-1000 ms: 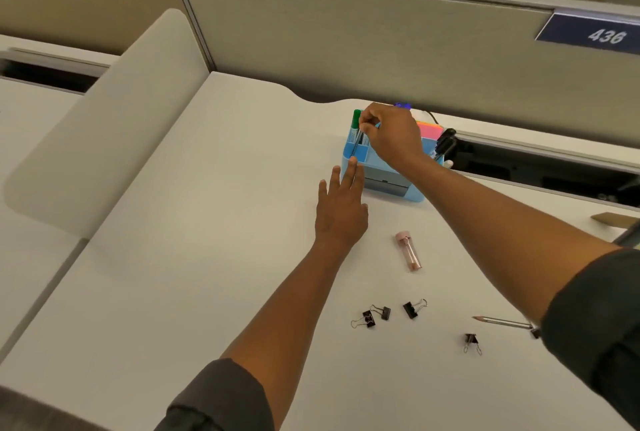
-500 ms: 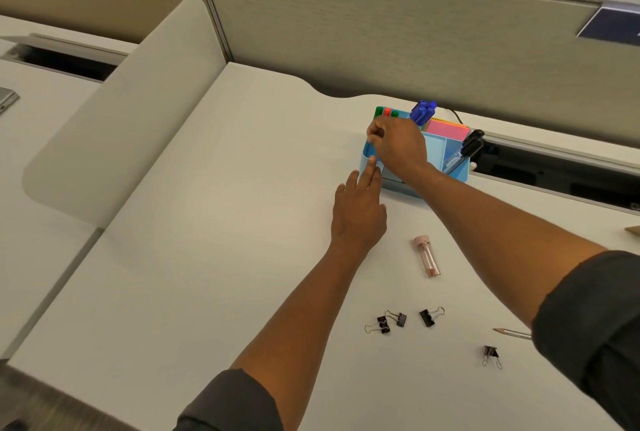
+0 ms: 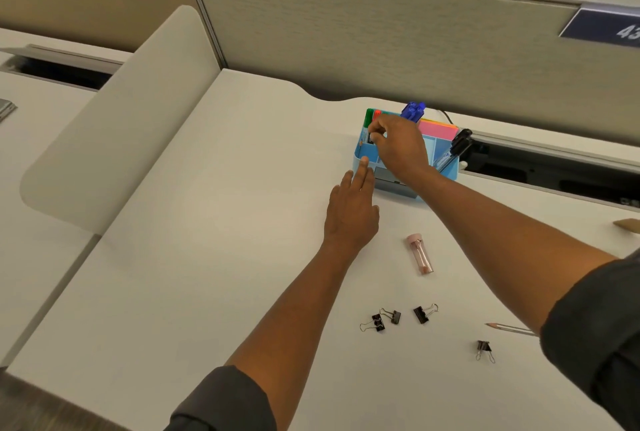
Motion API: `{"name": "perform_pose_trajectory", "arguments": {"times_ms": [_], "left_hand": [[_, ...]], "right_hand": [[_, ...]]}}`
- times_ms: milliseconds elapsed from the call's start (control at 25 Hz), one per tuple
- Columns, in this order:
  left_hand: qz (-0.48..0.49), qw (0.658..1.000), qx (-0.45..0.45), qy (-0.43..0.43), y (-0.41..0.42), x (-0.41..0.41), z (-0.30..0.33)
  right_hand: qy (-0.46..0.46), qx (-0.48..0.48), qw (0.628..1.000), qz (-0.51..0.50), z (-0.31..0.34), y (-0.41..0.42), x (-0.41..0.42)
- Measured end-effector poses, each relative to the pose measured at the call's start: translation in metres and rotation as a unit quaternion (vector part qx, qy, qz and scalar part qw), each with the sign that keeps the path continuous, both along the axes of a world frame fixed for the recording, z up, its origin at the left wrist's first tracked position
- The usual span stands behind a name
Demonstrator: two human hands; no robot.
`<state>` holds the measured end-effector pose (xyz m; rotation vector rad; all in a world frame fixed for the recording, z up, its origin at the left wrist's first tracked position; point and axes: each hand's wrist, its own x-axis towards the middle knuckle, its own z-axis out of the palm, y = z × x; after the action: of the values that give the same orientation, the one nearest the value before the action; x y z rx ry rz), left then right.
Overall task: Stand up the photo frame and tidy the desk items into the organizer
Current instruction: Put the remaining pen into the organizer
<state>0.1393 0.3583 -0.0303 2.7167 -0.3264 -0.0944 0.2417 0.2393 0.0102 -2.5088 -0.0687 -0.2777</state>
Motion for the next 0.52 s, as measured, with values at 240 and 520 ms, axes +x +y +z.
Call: {"name": "perform_pose_trajectory", "arguments": {"times_ms": [240, 520], "left_hand": [[-0.008, 1.0, 0.029, -0.001, -0.01, -0.007, 0.01], [-0.019, 1.0, 0.008, -0.004, -0.031, -0.038, 0.019]], "right_hand": [[-0.026, -0.016, 1.0, -0.007, 0.005, -0.025, -0.032], [0.011, -0.01, 1.0, -0.022, 0.004, -0.042, -0.094]]}}
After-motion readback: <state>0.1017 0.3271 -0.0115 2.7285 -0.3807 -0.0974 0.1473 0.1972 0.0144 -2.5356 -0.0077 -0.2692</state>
